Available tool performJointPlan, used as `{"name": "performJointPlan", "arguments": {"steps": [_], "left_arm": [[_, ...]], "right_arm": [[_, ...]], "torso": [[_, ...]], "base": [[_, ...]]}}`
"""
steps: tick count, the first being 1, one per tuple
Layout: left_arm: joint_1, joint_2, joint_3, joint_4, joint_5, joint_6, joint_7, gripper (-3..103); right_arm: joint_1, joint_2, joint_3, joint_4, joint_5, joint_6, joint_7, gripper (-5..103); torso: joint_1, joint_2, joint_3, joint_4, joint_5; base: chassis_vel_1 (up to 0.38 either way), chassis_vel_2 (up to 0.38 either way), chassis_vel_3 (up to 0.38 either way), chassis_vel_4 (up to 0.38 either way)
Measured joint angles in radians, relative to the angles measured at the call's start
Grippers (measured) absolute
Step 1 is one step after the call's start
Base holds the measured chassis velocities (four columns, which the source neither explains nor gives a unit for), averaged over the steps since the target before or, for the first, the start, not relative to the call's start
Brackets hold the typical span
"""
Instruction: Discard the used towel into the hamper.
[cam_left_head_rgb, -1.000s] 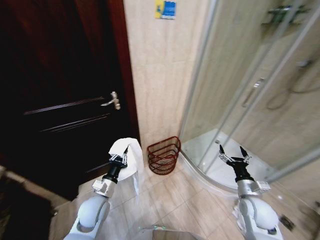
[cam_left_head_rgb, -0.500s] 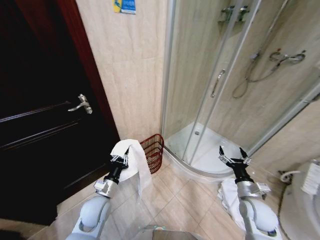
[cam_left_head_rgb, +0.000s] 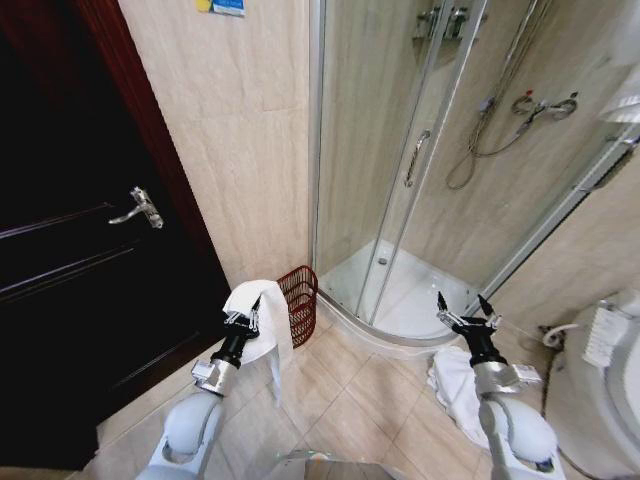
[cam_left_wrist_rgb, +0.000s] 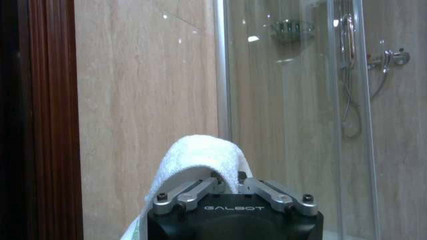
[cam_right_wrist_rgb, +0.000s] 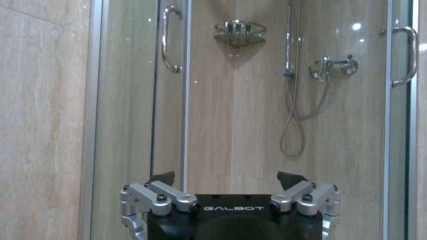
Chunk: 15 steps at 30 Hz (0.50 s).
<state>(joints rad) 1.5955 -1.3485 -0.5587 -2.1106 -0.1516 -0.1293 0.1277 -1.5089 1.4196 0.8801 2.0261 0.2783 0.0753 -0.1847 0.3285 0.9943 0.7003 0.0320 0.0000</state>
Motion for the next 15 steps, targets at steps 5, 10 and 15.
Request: {"name": "performJointPlan", "arguments": {"steps": [5, 10, 15], "left_arm": [[0.002, 0.000, 0.000, 0.000, 0.000, 0.000, 0.004, 3], [0.002, 0.002, -0.001, 0.000, 0.000, -0.001, 0.005, 3], [0.001, 0.004, -0.001, 0.004, 0.001, -0.017, 0.007, 3]], "right_arm": [[-0.006, -0.001, 0.003, 0.000, 0.000, 0.004, 0.000, 100], [-0.014, 0.000, 0.006, 0.000, 0.001, 0.012, 0.000, 100], [-0.018, 0.007, 0.005, 0.001, -0.001, 0.015, 0.000, 100]], "torso": [[-0.009, -0.019, -0.010, -0.0001, 0.0000], [-0.021, -0.046, -0.024, 0.0000, 0.0000], [-0.031, -0.069, -0.038, 0.0001, 0.0000]], "base": [[0.000, 0.000, 0.000, 0.000], [0.013, 0.015, 0.022, 0.019], [0.041, 0.027, 0.041, 0.053]]}}
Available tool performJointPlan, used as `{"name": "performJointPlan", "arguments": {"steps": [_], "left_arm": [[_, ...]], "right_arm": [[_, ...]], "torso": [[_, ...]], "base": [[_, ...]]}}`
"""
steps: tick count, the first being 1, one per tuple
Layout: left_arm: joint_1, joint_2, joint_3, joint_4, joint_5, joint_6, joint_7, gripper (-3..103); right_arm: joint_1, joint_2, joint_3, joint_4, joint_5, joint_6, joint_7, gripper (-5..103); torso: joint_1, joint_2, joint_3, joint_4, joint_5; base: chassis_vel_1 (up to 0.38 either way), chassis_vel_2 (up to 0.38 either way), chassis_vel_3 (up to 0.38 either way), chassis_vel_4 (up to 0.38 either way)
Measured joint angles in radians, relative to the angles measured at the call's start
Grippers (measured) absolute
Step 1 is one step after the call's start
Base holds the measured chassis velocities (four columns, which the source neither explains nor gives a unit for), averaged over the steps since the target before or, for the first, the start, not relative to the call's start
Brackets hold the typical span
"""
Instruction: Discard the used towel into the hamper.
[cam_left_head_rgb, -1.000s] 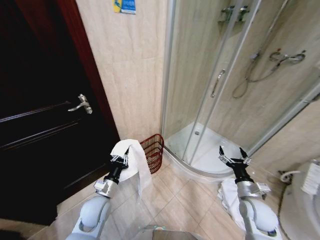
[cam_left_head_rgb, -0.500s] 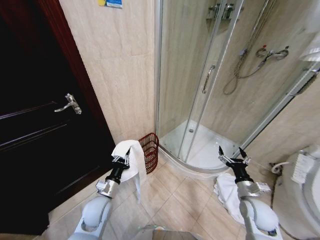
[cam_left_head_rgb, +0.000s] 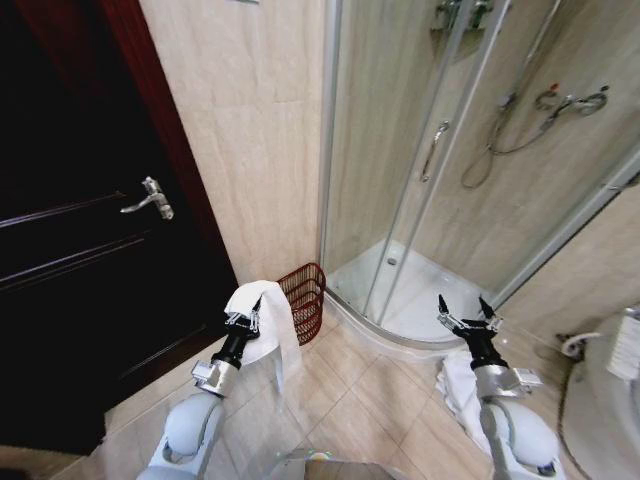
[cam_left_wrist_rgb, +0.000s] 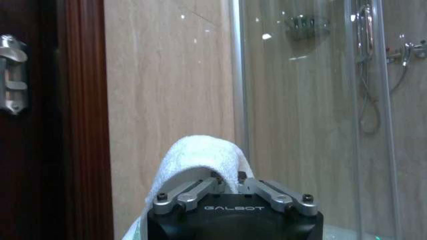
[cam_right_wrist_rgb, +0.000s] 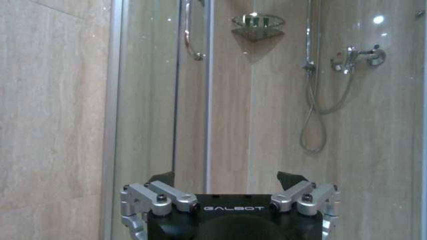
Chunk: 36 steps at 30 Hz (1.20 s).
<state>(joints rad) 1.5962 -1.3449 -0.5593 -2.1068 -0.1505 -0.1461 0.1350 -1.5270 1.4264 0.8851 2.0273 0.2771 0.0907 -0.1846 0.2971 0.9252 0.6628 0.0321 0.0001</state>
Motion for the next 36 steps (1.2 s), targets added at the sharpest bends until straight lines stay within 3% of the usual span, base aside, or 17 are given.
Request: {"name": "performJointPlan", "arguments": {"steps": [15, 32, 36], "left_arm": [[-0.009, -0.001, 0.001, 0.022, 0.002, -0.017, 0.004, 3], [-0.023, 0.008, 0.003, 0.034, -0.007, -0.014, 0.000, 3], [-0.066, 0.055, 0.038, 0.045, -0.045, -0.012, -0.040, 3]], "right_arm": [[0.018, 0.013, -0.008, -0.014, -0.024, -0.001, 0.000, 100], [0.024, 0.019, -0.013, -0.025, -0.035, -0.003, -0.002, 100], [0.029, 0.019, -0.004, -0.032, -0.040, -0.001, -0.002, 100]], "torso": [[-0.009, -0.022, -0.013, -0.0004, 0.0000], [-0.044, -0.099, -0.055, -0.0003, -0.0001], [-0.051, -0.117, -0.065, -0.0002, -0.0001]], "base": [[0.000, 0.000, 0.000, 0.000], [0.000, 0.000, 0.000, 0.000], [0.000, 0.000, 0.000, 0.000]]}}
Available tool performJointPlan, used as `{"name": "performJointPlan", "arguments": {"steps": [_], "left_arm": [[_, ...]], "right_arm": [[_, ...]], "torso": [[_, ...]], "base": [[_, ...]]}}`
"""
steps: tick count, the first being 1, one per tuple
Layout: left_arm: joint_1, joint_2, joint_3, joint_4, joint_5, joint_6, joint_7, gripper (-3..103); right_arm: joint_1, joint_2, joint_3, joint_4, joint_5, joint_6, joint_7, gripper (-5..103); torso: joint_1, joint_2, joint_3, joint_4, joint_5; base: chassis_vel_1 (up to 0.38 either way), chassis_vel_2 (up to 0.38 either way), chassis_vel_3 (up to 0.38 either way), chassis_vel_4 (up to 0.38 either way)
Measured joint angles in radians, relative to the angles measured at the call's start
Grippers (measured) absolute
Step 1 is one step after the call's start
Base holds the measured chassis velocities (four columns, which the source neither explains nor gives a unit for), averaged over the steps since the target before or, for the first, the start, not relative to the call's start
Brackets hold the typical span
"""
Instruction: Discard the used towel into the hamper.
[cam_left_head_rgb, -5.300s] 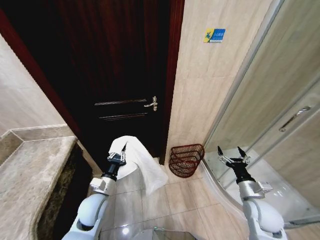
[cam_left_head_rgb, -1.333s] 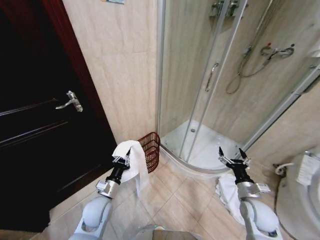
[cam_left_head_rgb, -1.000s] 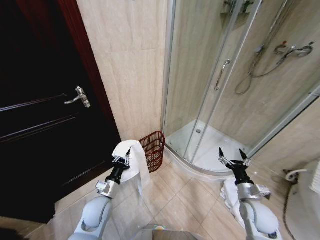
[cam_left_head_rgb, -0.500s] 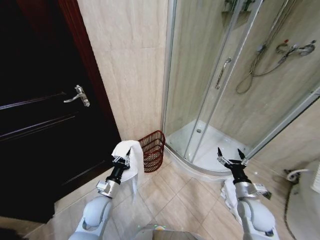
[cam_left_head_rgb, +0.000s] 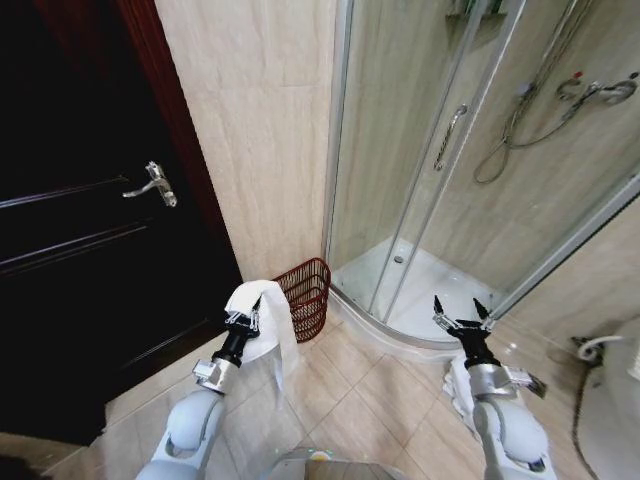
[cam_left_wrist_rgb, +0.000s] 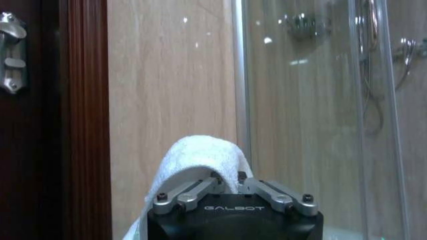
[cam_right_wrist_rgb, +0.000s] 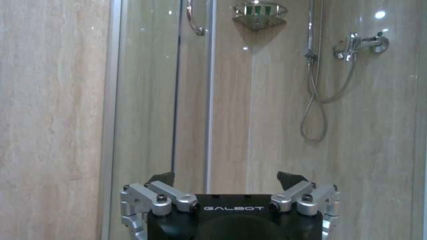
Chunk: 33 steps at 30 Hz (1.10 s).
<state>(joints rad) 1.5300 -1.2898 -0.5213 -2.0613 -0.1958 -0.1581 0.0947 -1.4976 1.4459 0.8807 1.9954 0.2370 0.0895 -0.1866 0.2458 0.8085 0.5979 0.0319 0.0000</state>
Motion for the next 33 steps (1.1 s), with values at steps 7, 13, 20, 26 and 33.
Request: {"name": "performJointPlan", "arguments": {"steps": [7, 13, 20, 26, 33], "left_arm": [[-0.167, 0.090, 0.098, 0.034, -0.073, 0.036, -0.061, 3], [-0.357, 0.190, 0.175, 0.029, -0.194, 0.107, -0.108, 3], [-0.692, 0.299, 0.339, 0.117, -0.337, 0.112, -0.150, 3], [-0.900, 0.231, 0.453, 0.306, -0.340, 0.067, -0.148, 3], [-1.084, 0.122, 0.467, 0.468, -0.298, 0.060, -0.151, 3]], "right_arm": [[0.000, 0.003, 0.025, -0.035, -0.004, 0.031, 0.003, 100], [0.006, 0.040, 0.035, -0.033, -0.030, 0.038, 0.007, 100], [0.018, 0.071, 0.062, -0.013, -0.073, 0.033, 0.009, 100], [0.009, 0.082, 0.087, -0.001, -0.090, 0.032, 0.009, 100], [0.014, 0.092, 0.094, 0.005, -0.106, 0.020, 0.009, 100]], "torso": [[-0.001, -0.003, -0.003, -0.0005, -0.0001], [0.000, -0.002, -0.002, -0.0002, -0.0001], [0.001, 0.002, 0.000, 0.0001, 0.0000], [0.002, 0.003, 0.001, -0.0005, -0.0002], [0.003, 0.005, 0.002, -0.0003, 0.0001]], "base": [[0.000, 0.000, 0.000, 0.000], [0.000, 0.000, 0.000, 0.000], [0.000, 0.000, 0.000, 0.000], [0.000, 0.000, 0.000, 0.000], [0.000, 0.000, 0.000, 0.000]]}}
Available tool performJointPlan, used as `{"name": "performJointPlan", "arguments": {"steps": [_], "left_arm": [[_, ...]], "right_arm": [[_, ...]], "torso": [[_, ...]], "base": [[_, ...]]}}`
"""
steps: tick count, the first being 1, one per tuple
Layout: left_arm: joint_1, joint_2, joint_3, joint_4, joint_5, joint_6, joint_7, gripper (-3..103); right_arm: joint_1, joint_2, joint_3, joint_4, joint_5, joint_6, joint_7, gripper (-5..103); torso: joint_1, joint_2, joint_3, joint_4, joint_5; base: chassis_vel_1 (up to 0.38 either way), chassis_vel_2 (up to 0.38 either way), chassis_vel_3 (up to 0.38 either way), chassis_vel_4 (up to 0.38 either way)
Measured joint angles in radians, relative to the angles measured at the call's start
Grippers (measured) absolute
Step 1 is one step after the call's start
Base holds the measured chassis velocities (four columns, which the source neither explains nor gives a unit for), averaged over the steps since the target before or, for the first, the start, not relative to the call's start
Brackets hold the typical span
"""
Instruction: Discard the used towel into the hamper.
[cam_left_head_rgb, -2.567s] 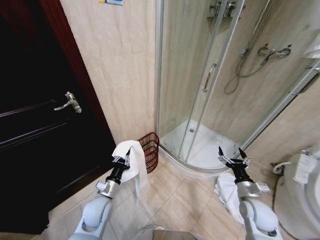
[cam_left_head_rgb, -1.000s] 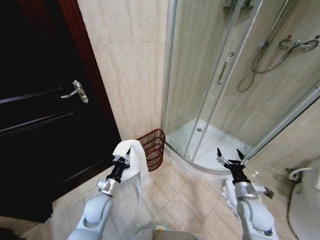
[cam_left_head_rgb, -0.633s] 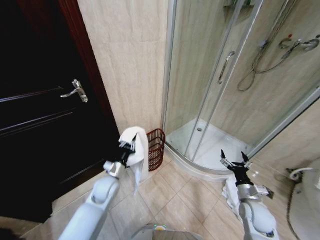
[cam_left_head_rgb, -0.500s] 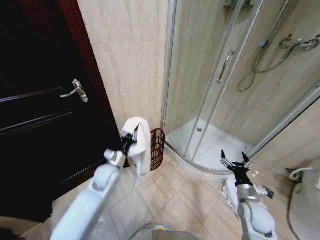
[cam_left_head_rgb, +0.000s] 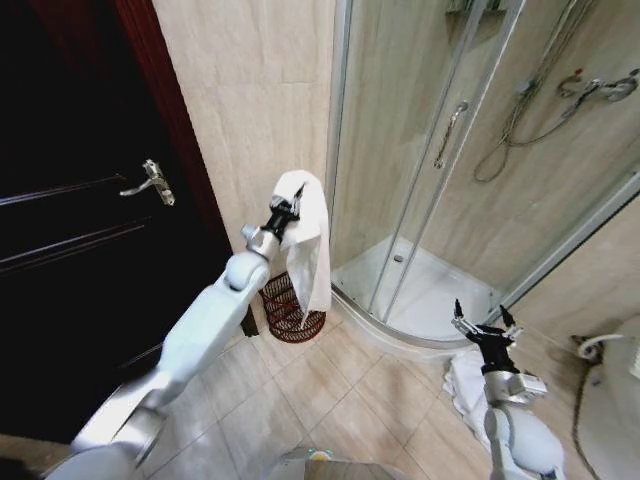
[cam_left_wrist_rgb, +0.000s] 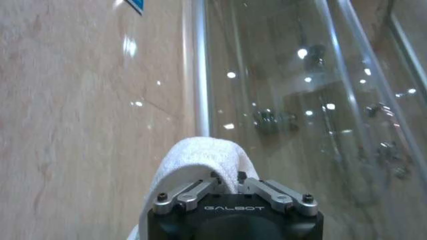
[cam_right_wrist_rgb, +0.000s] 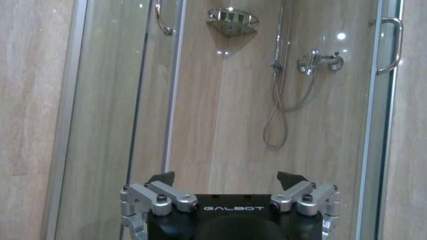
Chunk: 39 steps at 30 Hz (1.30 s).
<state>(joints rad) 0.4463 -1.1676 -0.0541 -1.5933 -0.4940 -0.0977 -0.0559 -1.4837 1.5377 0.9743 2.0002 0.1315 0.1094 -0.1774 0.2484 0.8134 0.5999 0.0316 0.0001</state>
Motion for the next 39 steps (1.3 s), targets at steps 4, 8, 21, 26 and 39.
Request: {"name": "performJointPlan", "arguments": {"steps": [4, 8, 21, 26, 39], "left_arm": [[-0.054, -0.018, -0.009, 0.054, 0.024, -0.006, 0.000, 3], [-0.104, -0.047, -0.022, 0.149, 0.075, -0.037, 0.017, 3], [0.042, -0.040, 0.019, 0.198, 0.195, 0.117, 0.089, 3], [0.037, -0.048, 0.055, 0.262, 0.254, 0.157, 0.146, 3], [-0.151, -0.108, 0.192, 0.700, 0.369, 0.108, 0.320, 3]], "right_arm": [[0.003, 0.015, -0.015, 0.007, -0.018, -0.003, 0.000, 100], [-0.002, 0.015, -0.023, 0.006, -0.024, -0.001, -0.001, 100], [-0.018, -0.003, -0.018, -0.021, 0.004, 0.026, 0.001, 100], [-0.021, -0.006, -0.017, -0.022, 0.015, 0.030, 0.001, 100], [-0.030, -0.020, -0.015, -0.061, 0.028, 0.055, 0.002, 100]], "torso": [[0.000, 0.001, 0.000, 0.0004, 0.0000], [0.000, 0.001, 0.001, 0.0002, 0.0000], [0.001, 0.002, 0.001, 0.0003, -0.0001], [0.001, 0.003, 0.001, -0.0001, -0.0001], [0.001, 0.003, 0.002, 0.0000, -0.0001]], "base": [[0.000, 0.000, 0.000, 0.000], [0.000, 0.000, 0.000, 0.000], [0.000, 0.000, 0.000, 0.000], [0.000, 0.000, 0.000, 0.000], [0.000, 0.000, 0.000, 0.000]]}}
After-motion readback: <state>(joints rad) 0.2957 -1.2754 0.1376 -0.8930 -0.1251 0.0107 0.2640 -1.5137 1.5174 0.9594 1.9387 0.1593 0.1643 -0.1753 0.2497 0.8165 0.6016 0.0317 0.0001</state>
